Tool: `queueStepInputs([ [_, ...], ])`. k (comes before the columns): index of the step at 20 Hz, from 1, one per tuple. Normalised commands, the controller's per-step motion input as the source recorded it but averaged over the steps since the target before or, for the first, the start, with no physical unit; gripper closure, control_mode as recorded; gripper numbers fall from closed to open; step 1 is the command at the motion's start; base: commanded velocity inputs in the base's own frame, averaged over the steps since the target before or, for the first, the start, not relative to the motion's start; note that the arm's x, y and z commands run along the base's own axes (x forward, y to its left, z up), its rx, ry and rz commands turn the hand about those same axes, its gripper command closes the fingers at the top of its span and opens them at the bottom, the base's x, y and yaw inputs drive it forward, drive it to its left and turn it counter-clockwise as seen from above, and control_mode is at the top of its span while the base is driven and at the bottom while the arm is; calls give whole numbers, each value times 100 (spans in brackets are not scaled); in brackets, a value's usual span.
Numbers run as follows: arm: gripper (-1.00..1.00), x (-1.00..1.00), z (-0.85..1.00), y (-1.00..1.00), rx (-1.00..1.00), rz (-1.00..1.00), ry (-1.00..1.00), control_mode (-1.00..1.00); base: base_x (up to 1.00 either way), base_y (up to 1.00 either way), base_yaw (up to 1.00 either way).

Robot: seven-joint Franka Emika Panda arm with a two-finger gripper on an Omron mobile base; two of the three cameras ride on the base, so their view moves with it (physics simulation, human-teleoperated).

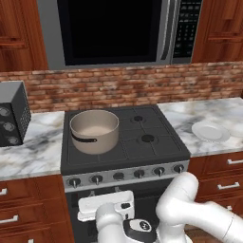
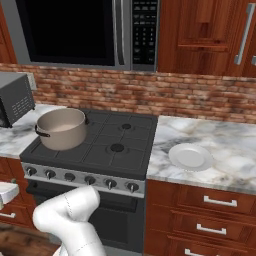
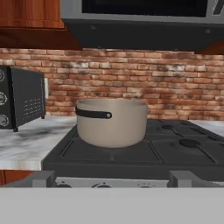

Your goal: Retrieve the frozen meat and place it in the pot on a burner. Then turn the burner on.

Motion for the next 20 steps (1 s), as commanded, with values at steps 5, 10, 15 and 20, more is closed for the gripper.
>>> queueStepInputs([
  [5,-100,4,-13,39,0,-9,-1,-100,0,0,0],
  [10,-100,0,-4,1,0,0,0,-100,0,0,0],
  [15,-100,15,-10,0,0,0,2,-100,0,0,0],
  [20,-100,16,-11,1,1,0,4,-100,0,0,0],
])
